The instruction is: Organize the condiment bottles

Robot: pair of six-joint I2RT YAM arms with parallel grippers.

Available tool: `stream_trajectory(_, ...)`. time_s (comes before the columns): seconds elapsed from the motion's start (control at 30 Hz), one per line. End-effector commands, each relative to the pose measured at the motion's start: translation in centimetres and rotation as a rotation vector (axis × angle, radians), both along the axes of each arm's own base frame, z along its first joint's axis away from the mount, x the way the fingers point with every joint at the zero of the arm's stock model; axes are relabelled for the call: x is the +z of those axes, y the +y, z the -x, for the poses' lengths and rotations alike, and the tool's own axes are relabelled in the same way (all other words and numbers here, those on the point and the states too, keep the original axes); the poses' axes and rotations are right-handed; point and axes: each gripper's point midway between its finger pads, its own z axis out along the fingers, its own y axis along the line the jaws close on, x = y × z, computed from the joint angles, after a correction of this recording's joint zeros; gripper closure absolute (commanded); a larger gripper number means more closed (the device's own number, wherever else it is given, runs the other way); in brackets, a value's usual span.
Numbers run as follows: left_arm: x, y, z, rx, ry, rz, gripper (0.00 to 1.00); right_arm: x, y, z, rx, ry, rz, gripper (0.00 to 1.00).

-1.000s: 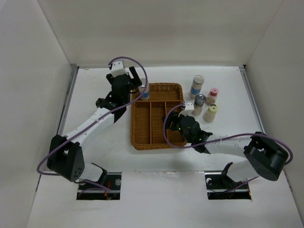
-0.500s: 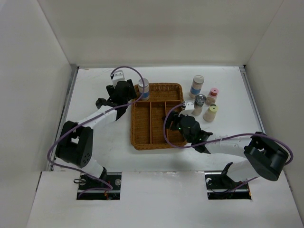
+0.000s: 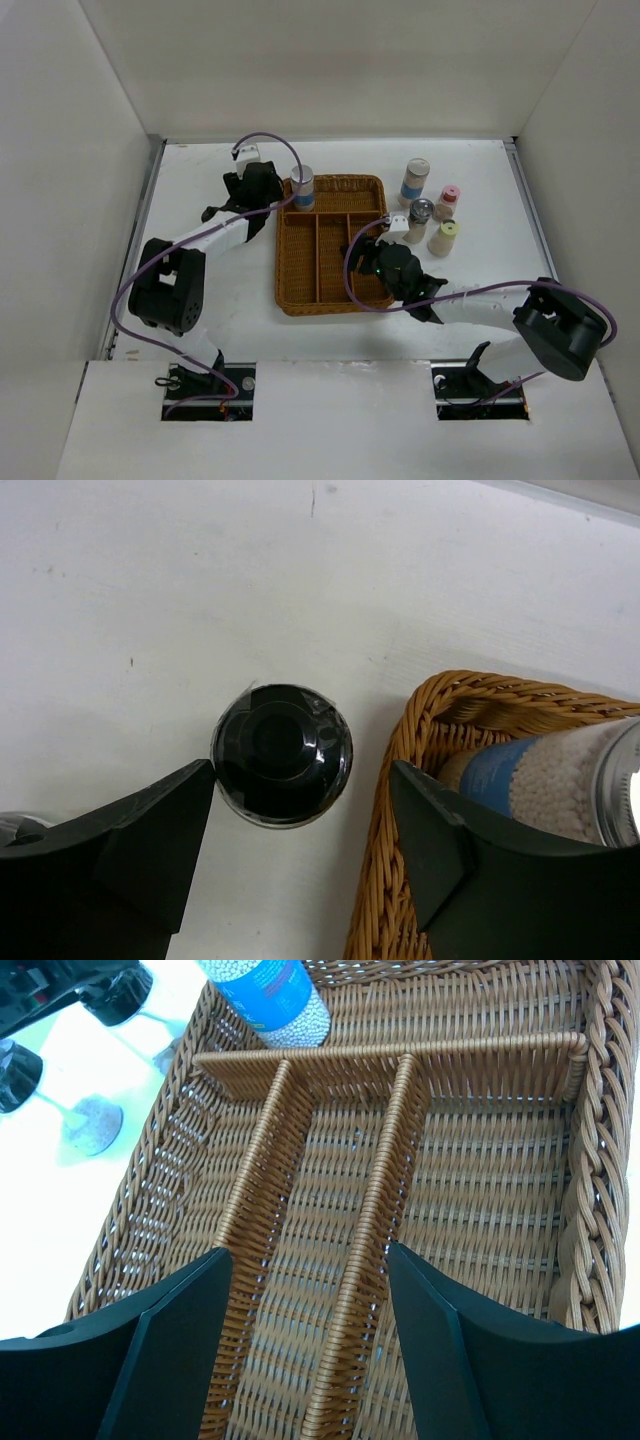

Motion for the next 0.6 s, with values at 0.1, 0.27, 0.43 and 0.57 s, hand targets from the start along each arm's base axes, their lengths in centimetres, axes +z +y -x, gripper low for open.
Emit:
stream_trajectory(0.1, 1.2, 0.6, -1.8, 0.023, -0.033, -0.018, 0.33, 1.5, 0.6, -0.4, 0.002, -0.030, -0.046, 0.29)
stream_trajectory(0.27, 0.6, 1.1, -2.3, 0.042, -0.029, -0.023, 0.31, 1.8, 0.7, -0.3, 0.009, -0.041, -0.045, 0.29)
stream_trajectory(0.43, 0.9, 1.0, -2.8, 0.037, -0.047, -0.025, 0.45, 1.9, 0.9, -0.3, 0.015, -0.040, -0.043, 0.29)
stream_trajectory(0.57, 1.3, 0.8, -2.5, 0.037, -0.049, -0.029, 0.60, 1.4, 0.9, -0.3, 0.014, -0.026, -0.045, 0.29)
